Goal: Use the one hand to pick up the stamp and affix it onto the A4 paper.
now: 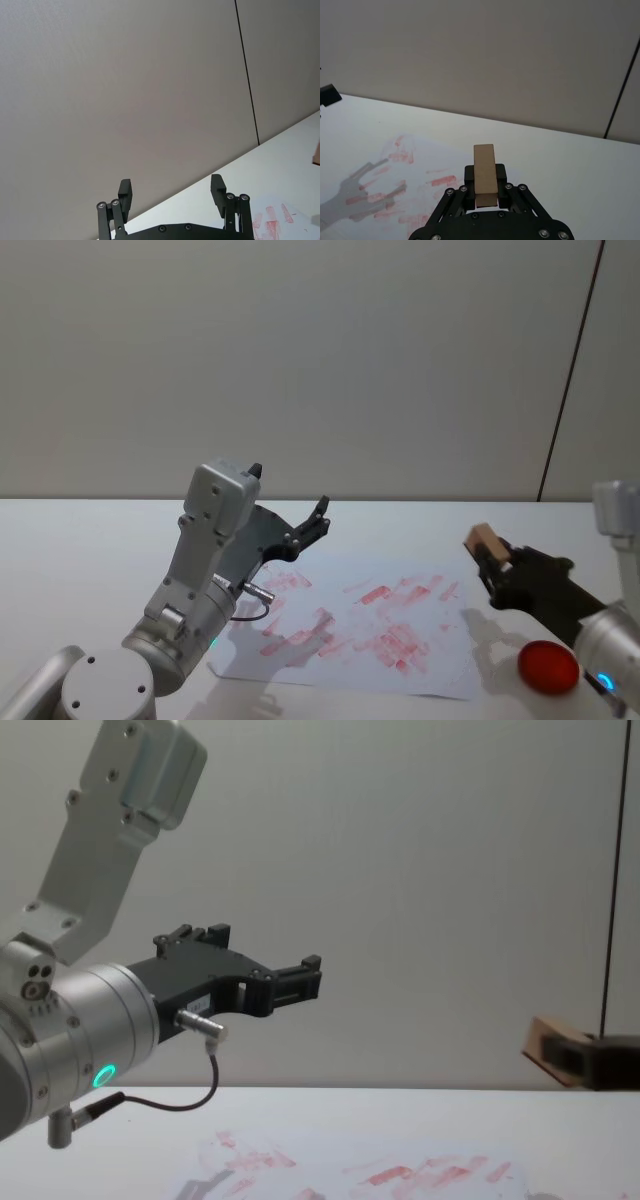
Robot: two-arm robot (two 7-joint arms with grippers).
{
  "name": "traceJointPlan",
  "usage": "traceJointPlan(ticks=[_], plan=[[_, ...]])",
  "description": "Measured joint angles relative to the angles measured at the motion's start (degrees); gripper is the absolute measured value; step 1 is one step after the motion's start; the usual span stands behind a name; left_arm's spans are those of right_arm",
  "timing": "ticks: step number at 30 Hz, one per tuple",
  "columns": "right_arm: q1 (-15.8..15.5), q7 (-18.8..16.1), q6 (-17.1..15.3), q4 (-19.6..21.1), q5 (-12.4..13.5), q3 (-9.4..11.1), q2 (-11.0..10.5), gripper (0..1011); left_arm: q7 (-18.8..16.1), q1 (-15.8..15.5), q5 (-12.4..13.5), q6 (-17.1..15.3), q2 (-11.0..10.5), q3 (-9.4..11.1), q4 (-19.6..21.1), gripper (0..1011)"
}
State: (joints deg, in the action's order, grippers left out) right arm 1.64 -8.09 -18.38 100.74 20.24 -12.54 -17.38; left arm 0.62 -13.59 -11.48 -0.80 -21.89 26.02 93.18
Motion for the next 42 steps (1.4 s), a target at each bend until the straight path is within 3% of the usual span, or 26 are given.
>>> traceJointPlan(ticks=[11,21,29,42], plan=[[-3.72,0.91,-1.49,2.5,0.71,1.87,-3.79,220,0.0,0.0,0.0,0.0,0.0,0.0,0.0,1003],[-6.03,1.34,-2.95,2.82,0.33,2.68,-5.85,220,0.0,0.0,0.0,0.0,0.0,0.0,0.0,1003],[-7.41,1.71,-4.02,2.12,-0.55,2.73,-6.53,220,0.0,0.0,0.0,0.0,0.0,0.0,0.0,1003],[-7.3,1.29,-4.9,0.3,-2.72,1.88,-5.88,220,0.0,0.0,0.0,0.0,0.0,0.0,0.0,1003]])
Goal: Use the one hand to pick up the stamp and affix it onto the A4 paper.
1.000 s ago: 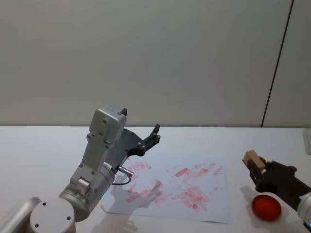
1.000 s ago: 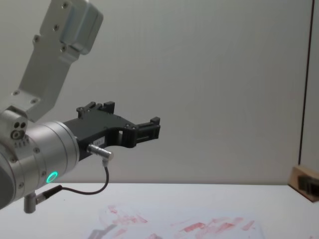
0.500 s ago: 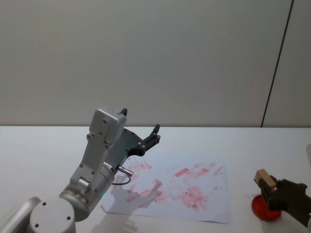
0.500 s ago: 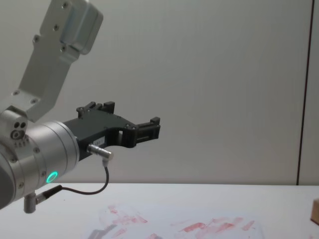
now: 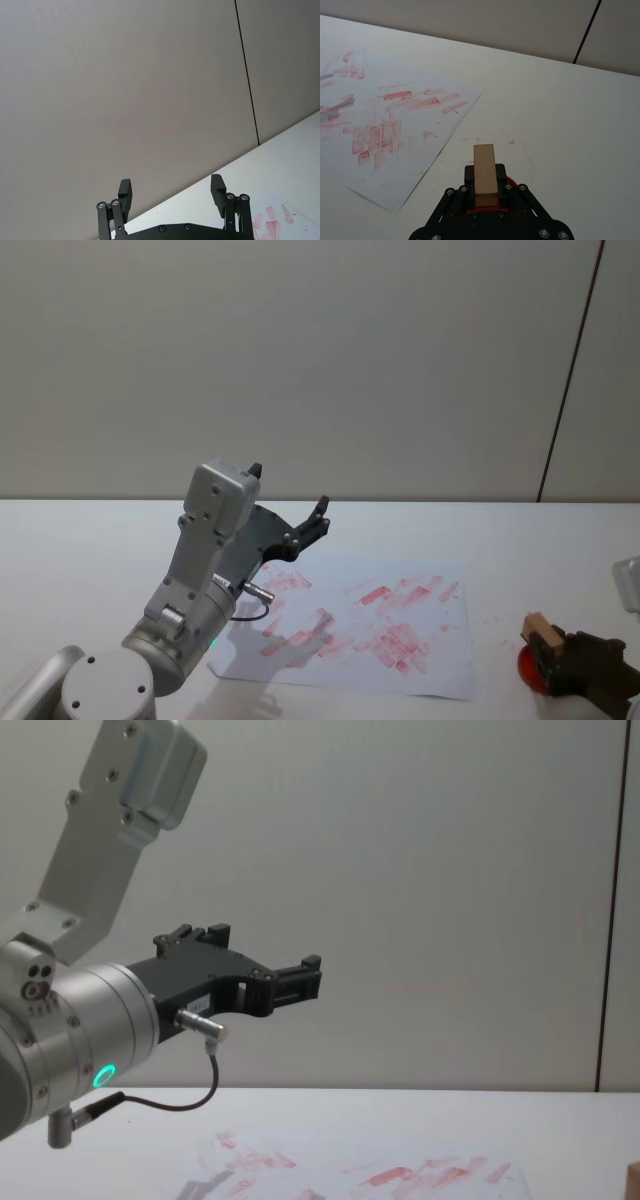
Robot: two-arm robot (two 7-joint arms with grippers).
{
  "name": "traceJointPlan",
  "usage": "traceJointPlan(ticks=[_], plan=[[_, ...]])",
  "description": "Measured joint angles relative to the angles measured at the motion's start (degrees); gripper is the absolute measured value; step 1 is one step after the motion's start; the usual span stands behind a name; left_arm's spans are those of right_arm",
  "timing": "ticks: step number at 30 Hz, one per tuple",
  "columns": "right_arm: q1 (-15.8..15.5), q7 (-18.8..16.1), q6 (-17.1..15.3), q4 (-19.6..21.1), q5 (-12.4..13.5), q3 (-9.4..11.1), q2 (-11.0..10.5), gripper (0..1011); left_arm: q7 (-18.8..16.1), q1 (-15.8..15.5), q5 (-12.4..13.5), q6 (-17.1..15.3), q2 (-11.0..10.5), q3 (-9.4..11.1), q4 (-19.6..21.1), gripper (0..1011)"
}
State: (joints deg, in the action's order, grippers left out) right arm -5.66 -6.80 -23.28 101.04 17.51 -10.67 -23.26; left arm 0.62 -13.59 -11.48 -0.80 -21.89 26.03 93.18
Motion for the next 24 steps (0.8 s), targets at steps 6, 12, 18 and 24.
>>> traceJointPlan(ticks=[6,12,18,24], plan=[[0.36,-0.38,-0.11,-0.72,-0.9,-0.32,0.33,220,0.0,0.0,0.0,0.0,0.0,0.0,0.0,1002],[0.59,-0.6,-0.16,-1.2,-1.53,-0.51,0.55,363,0.0,0.0,0.0,0.0,0.0,0.0,0.0,1002],[0.72,-0.72,-0.21,-1.49,-1.87,-0.61,0.68,547,0.0,0.0,0.0,0.0,0.0,0.0,0.0,1003],[0.8,-0.8,-0.24,-1.66,-2.06,-0.68,0.76,723,0.0,0.0,0.0,0.0,0.0,0.0,0.0,1002]])
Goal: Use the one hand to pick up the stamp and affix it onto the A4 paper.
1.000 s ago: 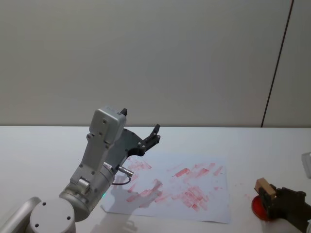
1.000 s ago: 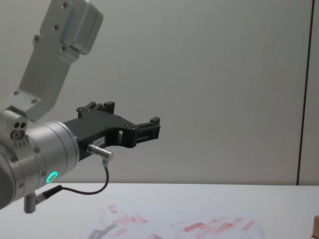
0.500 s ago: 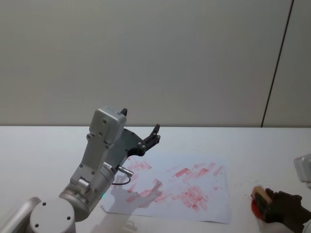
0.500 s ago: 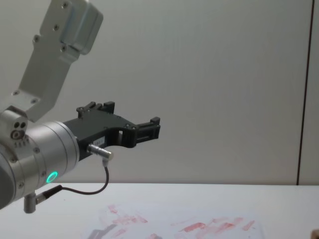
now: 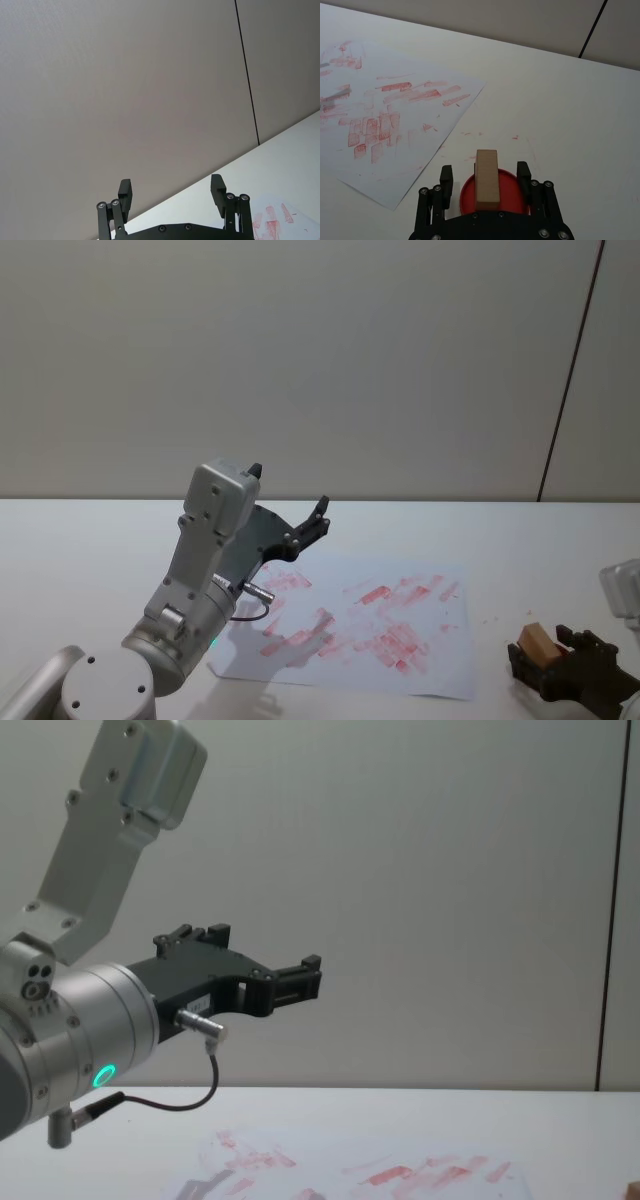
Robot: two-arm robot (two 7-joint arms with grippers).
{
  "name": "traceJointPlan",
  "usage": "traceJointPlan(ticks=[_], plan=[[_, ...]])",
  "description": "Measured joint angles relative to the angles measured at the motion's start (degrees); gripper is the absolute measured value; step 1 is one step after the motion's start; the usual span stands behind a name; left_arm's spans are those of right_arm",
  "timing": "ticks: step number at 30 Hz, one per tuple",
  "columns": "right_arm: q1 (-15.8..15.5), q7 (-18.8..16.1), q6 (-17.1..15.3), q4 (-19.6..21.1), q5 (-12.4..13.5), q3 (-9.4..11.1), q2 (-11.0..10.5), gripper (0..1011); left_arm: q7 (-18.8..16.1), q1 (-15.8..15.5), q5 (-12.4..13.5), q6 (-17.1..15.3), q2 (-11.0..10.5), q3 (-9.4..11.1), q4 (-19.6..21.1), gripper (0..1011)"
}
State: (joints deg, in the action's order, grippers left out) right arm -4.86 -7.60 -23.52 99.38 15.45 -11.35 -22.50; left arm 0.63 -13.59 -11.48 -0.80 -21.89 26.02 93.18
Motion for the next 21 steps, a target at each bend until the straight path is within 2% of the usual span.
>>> traceJointPlan(ticks=[8,11,21], plan=[[0.05,-0.05,0.0,-0.13,-0.18,-0.06,0.05,967,0.0,0.0,0.0,0.0,0.0,0.0,0.0,1002],[0.07,-0.07,0.0,-0.16,-0.21,-0.07,0.07,1001,0.0,0.0,0.0,0.0,0.0,0.0,0.0,1003],[0.12,-0.11,0.01,-0.23,-0.29,-0.09,0.11,1001,0.0,0.0,0.0,0.0,0.0,0.0,0.0,1003]])
